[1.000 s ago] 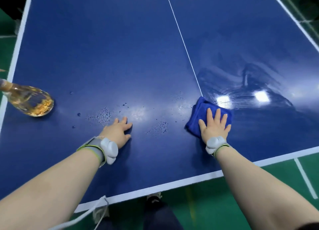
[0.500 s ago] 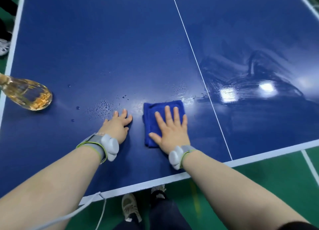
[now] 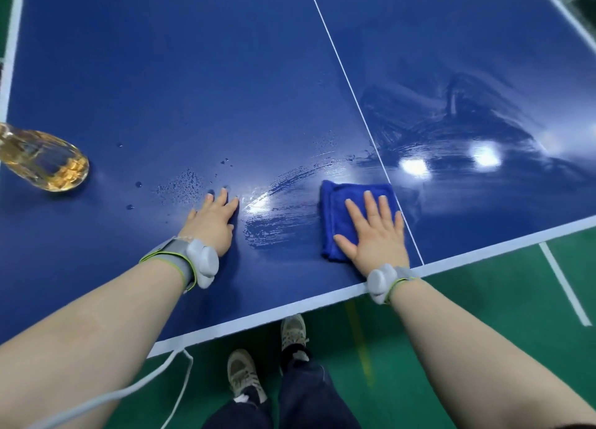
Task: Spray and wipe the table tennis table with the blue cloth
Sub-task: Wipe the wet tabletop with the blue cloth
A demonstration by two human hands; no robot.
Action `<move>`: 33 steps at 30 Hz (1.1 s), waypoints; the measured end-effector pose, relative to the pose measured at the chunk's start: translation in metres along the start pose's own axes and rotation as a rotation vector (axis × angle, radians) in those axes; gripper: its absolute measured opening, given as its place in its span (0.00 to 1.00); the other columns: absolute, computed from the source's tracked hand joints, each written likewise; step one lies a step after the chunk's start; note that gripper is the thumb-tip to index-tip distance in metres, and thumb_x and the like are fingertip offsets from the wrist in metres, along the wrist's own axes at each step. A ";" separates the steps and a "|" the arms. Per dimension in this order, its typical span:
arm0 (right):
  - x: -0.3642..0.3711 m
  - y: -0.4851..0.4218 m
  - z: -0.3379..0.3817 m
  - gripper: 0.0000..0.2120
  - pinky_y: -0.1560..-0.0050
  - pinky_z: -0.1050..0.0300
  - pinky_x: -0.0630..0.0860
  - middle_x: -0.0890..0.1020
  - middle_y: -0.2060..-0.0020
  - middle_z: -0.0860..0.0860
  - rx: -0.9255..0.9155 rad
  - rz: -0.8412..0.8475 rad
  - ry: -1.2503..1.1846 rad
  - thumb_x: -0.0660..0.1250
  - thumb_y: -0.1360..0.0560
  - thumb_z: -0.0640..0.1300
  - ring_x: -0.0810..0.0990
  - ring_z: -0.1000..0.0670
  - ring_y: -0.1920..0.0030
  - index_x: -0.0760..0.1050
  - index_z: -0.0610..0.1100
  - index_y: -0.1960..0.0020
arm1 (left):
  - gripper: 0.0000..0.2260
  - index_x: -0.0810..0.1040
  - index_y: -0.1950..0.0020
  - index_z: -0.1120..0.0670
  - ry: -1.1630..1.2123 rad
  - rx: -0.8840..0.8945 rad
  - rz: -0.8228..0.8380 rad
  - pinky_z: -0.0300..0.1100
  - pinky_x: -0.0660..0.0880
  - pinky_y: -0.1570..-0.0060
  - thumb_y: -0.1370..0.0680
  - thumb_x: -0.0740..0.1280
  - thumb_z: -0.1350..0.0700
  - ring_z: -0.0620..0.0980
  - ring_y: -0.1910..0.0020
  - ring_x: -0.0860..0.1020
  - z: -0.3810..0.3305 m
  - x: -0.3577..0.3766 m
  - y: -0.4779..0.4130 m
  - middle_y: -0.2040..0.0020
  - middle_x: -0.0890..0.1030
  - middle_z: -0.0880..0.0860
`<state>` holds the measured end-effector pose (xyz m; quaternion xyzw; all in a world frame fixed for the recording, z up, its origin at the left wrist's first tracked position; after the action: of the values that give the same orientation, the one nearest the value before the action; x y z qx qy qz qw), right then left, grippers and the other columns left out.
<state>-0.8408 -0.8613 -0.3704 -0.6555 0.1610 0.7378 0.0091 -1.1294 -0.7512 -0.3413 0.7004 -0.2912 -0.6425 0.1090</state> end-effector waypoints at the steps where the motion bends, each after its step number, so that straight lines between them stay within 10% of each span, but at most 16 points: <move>1: -0.002 0.003 -0.022 0.37 0.25 0.39 0.42 0.47 0.20 0.49 0.073 0.006 0.007 0.52 0.26 0.70 0.43 0.43 0.21 0.51 0.58 0.21 | 0.26 0.51 0.22 0.50 -0.007 0.003 -0.003 0.58 0.51 0.28 0.19 0.56 0.59 0.55 0.23 0.45 0.000 0.001 0.002 0.21 0.45 0.50; 12: -0.003 0.018 -0.041 0.38 0.25 0.36 0.43 0.42 0.21 0.45 0.404 0.024 -0.033 0.48 0.23 0.69 0.39 0.39 0.22 0.43 0.54 0.20 | 0.23 0.59 0.24 0.50 -0.006 0.002 -0.081 0.50 0.53 0.28 0.19 0.57 0.58 0.53 0.23 0.52 0.022 0.006 0.026 0.22 0.52 0.51; 26: 0.046 0.086 0.165 0.42 0.27 0.31 0.51 0.60 0.23 0.42 -0.436 0.045 0.064 0.51 0.33 0.74 0.56 0.36 0.24 0.63 0.54 0.24 | 0.22 0.63 0.25 0.52 0.009 0.048 -0.138 0.46 0.56 0.29 0.20 0.58 0.61 0.54 0.25 0.57 0.046 0.012 0.055 0.22 0.55 0.51; 33: 0.019 0.058 0.053 0.41 0.25 0.38 0.45 0.48 0.20 0.45 0.111 0.039 0.026 0.50 0.29 0.73 0.45 0.41 0.21 0.51 0.57 0.21 | 0.21 0.64 0.27 0.52 0.021 0.073 -0.087 0.46 0.58 0.29 0.20 0.55 0.62 0.53 0.25 0.58 0.061 0.012 0.055 0.22 0.56 0.49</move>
<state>-0.9078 -0.9072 -0.3711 -0.6604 0.2147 0.7190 0.0291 -1.2030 -0.7887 -0.3316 0.7228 -0.2823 -0.6281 0.0585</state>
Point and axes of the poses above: each hand's wrist, its own y-axis away from the middle knuckle, its own x-axis out of the palm, z = x × y, the point moved 2 cm from there along -y, towards the middle knuckle
